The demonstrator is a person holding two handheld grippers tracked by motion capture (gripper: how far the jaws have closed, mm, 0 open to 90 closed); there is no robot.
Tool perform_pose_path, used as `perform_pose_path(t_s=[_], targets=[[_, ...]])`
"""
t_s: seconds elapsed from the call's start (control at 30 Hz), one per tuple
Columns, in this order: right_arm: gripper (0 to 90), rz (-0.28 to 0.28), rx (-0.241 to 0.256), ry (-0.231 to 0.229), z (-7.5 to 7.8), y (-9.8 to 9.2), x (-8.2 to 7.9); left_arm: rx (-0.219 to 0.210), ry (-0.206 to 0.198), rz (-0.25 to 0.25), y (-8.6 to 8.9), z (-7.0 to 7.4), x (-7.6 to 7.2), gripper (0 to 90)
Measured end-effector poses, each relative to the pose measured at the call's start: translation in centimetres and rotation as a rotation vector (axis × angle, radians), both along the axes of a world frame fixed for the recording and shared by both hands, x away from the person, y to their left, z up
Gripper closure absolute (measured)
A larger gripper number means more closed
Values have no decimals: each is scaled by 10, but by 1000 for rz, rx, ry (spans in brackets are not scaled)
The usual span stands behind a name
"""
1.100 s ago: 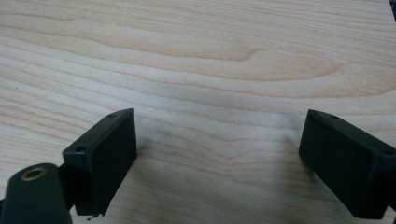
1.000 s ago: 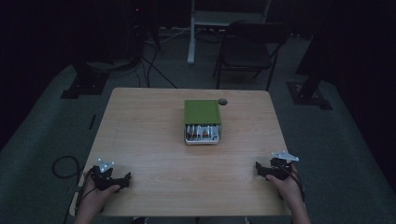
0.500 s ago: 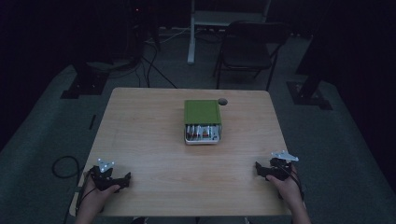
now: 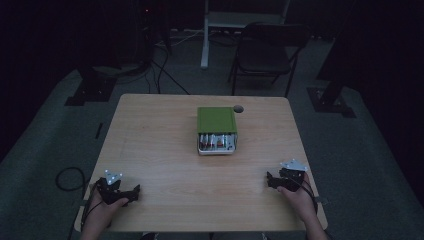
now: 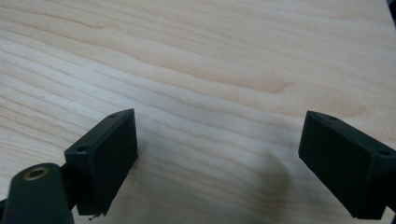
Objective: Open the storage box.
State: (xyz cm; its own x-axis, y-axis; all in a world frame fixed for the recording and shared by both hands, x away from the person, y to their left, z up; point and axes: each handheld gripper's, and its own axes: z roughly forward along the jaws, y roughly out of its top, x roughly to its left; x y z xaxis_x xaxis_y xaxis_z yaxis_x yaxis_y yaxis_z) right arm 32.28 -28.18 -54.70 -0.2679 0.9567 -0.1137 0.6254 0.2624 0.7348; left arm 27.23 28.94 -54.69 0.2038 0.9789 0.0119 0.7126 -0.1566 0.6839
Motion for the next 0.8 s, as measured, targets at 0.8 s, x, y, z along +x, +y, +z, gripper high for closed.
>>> perform_pose_path(t_s=[0.8], targets=[[114, 182, -287, -142, 11, 61, 0, 0, 0, 1, 0, 0, 0, 0]])
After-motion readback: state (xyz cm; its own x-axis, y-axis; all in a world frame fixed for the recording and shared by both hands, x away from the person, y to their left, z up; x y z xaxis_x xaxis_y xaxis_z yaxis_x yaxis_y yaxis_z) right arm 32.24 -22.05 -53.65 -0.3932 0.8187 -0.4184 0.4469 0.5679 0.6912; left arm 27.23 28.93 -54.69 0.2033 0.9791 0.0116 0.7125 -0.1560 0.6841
